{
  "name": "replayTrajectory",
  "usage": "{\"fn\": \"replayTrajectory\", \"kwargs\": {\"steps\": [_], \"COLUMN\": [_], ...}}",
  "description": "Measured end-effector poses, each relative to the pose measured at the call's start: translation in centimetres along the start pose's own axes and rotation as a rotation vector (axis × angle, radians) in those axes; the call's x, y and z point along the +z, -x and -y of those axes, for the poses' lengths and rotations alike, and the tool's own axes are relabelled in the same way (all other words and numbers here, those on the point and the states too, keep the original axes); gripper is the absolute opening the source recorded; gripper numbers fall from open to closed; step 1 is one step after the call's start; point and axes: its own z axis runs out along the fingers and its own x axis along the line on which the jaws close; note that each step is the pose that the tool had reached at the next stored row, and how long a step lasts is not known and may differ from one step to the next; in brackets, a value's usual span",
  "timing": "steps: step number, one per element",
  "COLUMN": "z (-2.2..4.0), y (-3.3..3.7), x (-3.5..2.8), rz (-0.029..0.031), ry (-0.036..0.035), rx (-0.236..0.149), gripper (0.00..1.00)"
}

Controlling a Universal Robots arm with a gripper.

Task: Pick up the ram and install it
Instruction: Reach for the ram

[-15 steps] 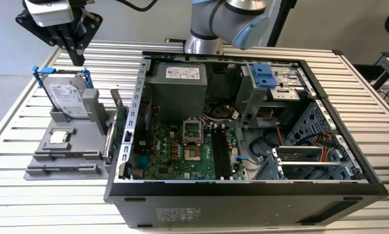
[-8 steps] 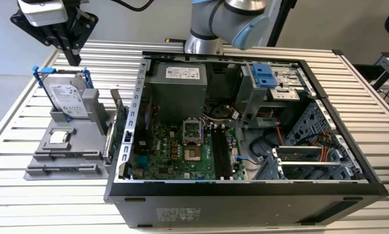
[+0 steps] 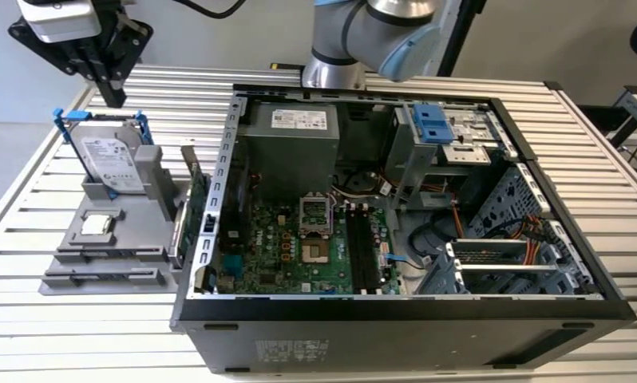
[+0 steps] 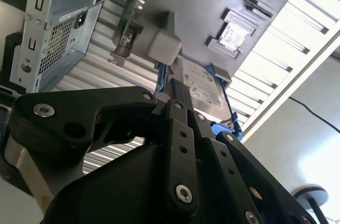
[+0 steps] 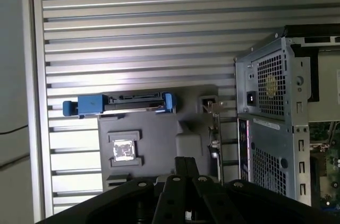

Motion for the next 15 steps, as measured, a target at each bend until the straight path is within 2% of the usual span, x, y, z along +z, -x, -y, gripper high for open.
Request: {"fn": "replayTrajectory", "kwargs": {"steps": [15], "z": [0.15], "y": [-2.05], "x": [-0.02], "rz": [-0.0009], "ry": [0.0006], "rx": [-0.016], "gripper": [0.0]}}
